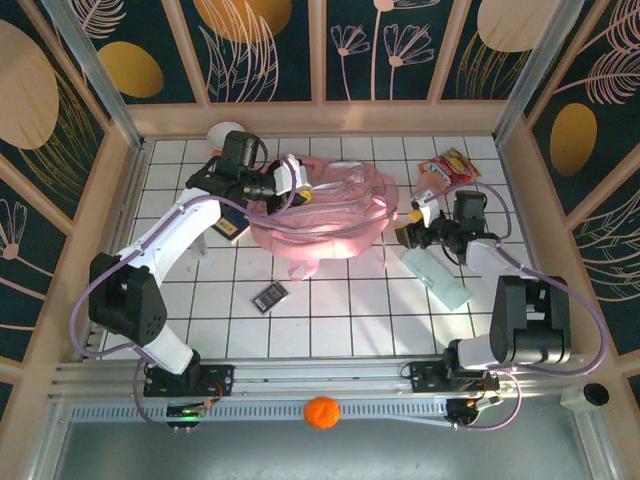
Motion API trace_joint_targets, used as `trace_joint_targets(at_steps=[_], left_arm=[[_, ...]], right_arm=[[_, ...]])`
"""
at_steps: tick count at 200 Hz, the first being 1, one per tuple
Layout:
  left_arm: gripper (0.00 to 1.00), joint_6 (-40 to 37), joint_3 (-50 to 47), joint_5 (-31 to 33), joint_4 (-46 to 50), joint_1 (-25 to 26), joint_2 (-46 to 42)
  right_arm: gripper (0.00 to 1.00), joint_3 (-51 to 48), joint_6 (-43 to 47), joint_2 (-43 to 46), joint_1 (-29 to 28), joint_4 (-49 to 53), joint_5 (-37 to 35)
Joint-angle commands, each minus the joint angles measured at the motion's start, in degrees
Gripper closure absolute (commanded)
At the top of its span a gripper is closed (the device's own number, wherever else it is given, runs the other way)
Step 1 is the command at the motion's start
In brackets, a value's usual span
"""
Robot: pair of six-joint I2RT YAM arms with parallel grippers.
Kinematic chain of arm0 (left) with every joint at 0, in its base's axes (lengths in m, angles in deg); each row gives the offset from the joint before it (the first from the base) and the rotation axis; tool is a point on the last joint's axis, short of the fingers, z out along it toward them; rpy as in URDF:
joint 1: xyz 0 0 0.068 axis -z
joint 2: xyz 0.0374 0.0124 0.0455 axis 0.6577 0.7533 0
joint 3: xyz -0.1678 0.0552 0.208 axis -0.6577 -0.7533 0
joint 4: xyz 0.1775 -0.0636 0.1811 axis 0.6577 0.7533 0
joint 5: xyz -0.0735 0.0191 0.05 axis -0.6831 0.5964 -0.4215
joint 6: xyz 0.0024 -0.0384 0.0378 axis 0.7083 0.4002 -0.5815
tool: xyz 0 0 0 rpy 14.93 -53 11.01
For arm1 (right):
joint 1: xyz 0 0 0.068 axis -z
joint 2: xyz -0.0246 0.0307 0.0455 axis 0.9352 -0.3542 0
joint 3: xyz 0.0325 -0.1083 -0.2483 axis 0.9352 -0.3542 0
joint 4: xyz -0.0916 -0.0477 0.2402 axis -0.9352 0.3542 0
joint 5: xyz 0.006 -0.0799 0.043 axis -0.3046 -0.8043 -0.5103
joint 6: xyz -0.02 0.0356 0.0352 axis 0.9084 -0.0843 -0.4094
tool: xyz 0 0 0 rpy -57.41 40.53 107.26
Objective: Pack the student bag
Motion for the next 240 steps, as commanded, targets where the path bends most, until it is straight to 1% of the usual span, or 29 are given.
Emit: trace_joint_targets(at_steps=[1,49,77,92,116,125,136,157,192,199,220,240], left_arm=[[1.0,0.35,3.18,-7.65,-8.85,-0.28,-3.38],[1.0,1.57,2.07,-8.82,-10.52,-0.3,-3.69],[1.0,1.9,1.02,-8.87,-11.69,-0.28,-4.04],[1.0,1.68,0.55,-8.28,-11.69,-0.28,-4.05],[1.0,1.01,0.2,-7.04,-11.51,-0.28,-3.87],[1.0,1.03,0.07,-6.43,-11.67,-0.23,-3.78],[1.0,1.35,0.04,-4.47,-12.48,-0.28,-3.77],[1.0,1.74,-0.31,-0.89,-13.51,-0.28,-3.96],[1.0,2.5,-2.34,2.5,-15.61,-0.28,-4.96],[1.0,2.66,-2.95,3.42,-16.09,-0.27,-5.25],[1.0,3.55,-4.61,6.95,-17.82,-0.26,-6.29],[1.0,6.49,-6.34,11.32,-20.96,-0.23,-7.41]], right_arm=[[0.37,3.35,3.54,-2.52,-0.39,-1.58,3.29],[0.37,6.35,6.28,-6.73,-0.71,-0.22,6.88],[0.41,8.69,8.86,-8.45,-0.97,3.17,10.78],[0.46,8.87,9.46,-8.41,-0.88,3.38,12.23],[0.58,10.06,10.85,-8.39,-0.62,6.01,12.96],[0.65,10.34,11.26,-8.18,-0.31,6.91,13.41],[0.71,10.38,11.11,-7.65,0.1,7.09,13.92],[0.79,10.24,9.62,-6.58,0.95,6.5,15.16],[0.98,11.01,8.04,-5.54,1.22,6.85,15.67],[1.0,11.28,7.83,-5.48,1.28,7.42,15.55],[1.0,11.77,6.75,-4.75,1.28,8.09,14.93],[1.0,11.95,4.74,-3.31,0.84,8.5,14.13]])
